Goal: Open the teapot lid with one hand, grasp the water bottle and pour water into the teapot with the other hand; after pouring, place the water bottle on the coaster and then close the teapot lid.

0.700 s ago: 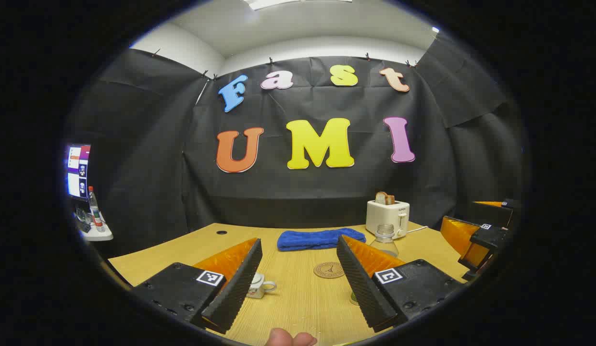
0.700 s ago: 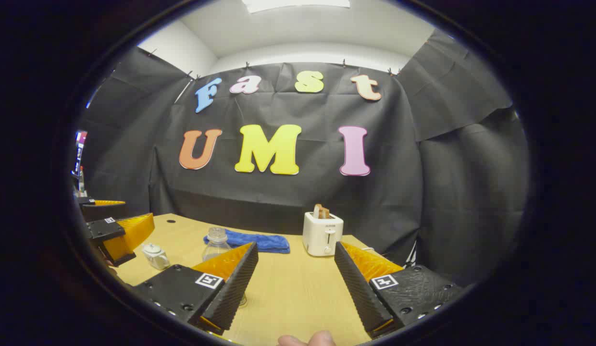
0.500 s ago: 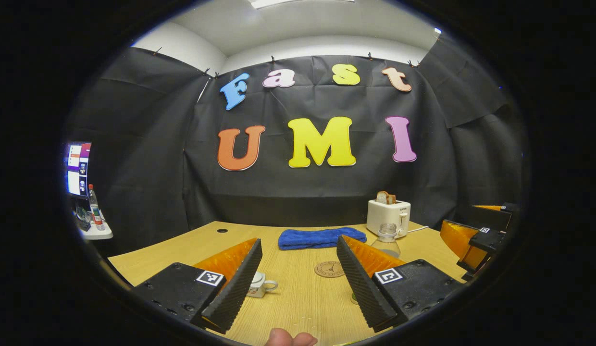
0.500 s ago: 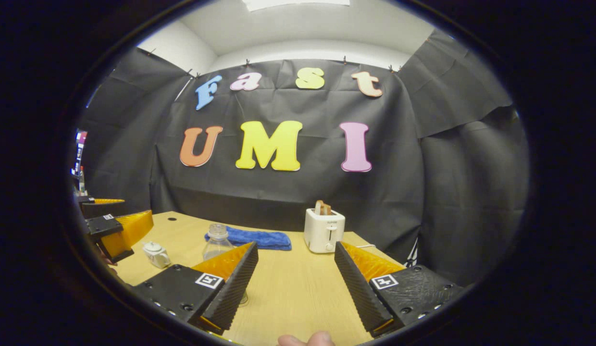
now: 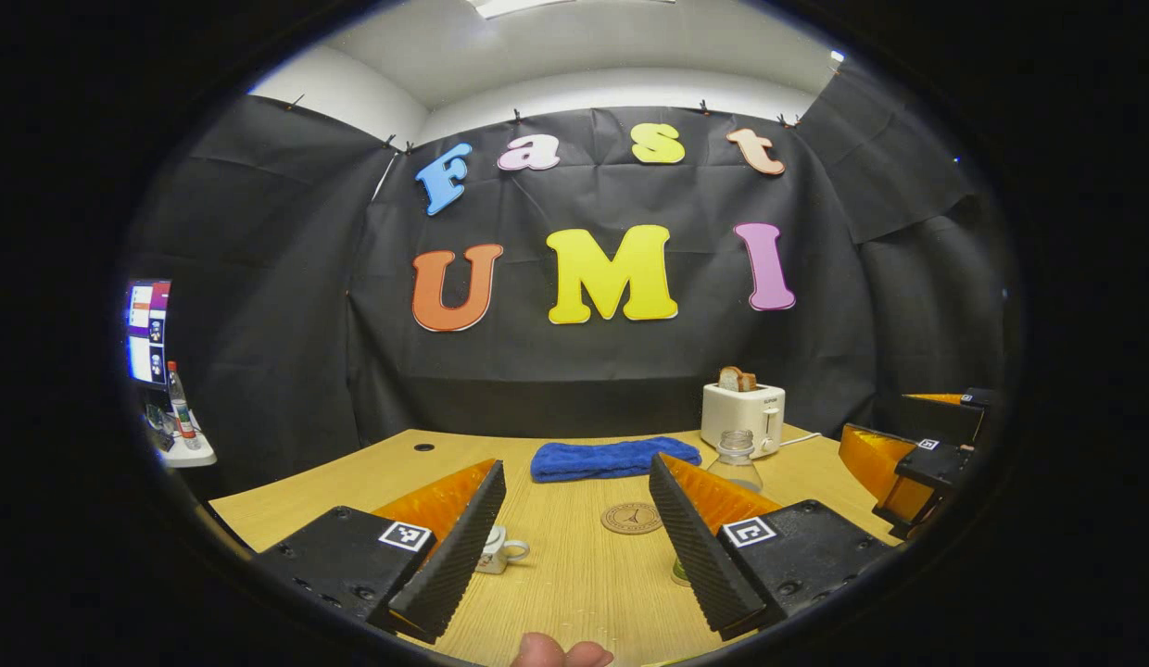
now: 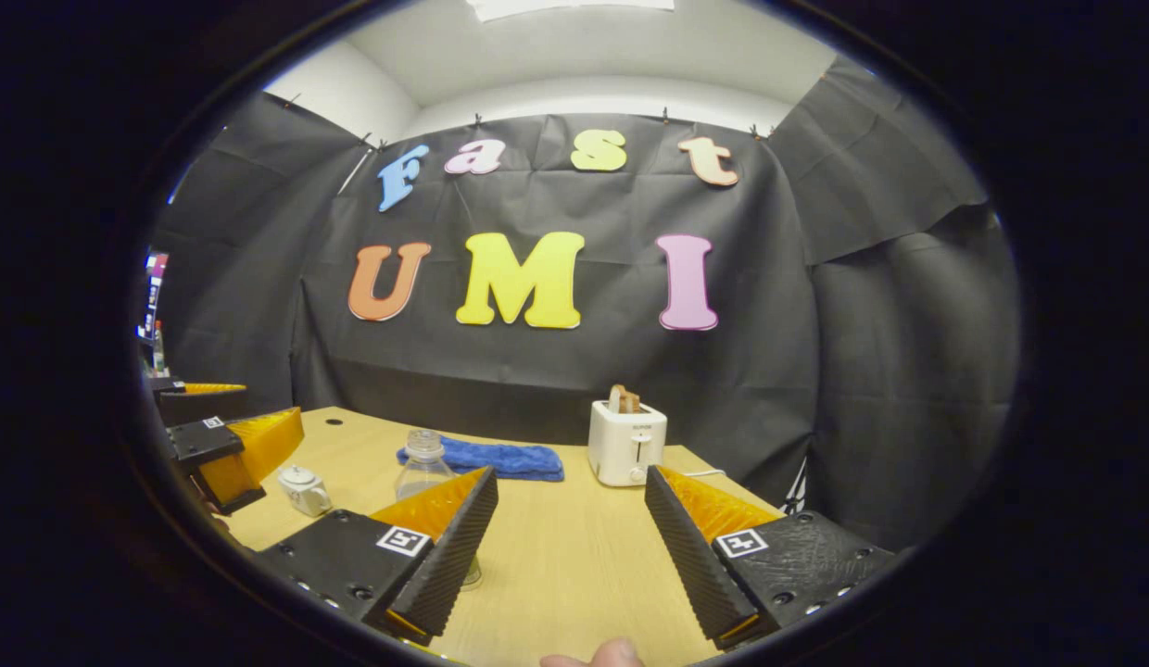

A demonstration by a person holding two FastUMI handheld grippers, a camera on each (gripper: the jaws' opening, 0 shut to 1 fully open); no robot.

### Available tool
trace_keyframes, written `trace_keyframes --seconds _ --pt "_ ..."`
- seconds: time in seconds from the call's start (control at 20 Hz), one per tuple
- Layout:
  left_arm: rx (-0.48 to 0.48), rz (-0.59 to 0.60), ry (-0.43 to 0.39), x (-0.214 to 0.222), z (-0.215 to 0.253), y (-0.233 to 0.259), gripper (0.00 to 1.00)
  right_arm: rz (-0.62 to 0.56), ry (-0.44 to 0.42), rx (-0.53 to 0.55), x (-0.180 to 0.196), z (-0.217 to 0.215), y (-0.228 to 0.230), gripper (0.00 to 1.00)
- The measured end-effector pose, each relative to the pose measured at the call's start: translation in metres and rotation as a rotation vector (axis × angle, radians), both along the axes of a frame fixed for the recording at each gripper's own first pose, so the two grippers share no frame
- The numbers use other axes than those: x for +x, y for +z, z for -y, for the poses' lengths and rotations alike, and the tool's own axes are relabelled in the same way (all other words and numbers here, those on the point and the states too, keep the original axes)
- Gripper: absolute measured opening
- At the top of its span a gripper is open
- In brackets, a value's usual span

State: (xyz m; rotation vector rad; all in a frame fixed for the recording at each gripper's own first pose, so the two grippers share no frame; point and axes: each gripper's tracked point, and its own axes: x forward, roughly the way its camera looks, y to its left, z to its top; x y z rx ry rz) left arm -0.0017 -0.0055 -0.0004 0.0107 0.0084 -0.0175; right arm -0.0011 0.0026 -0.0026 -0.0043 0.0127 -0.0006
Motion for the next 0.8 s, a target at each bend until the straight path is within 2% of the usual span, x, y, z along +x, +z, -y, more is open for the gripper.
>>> trace_keyframes --seconds 0.35,0.55,0.8 --pt "-0.005 -0.011 0.024 0.002 -0.011 -0.003 0.98 -0.004 0.011 -0.002 0.001 -0.006 -0.002 0.96" --pt "0.002 -0.009 0.016 0.002 -0.007 -0.002 0.98 -0.01 0.019 -0.001 0.004 -0.008 -0.006 0.98" --pt "0.01 -0.02 0.009 0.006 -0.006 -0.008 0.98 -0.035 0.042 0.004 0.008 -0.01 -0.014 0.96"
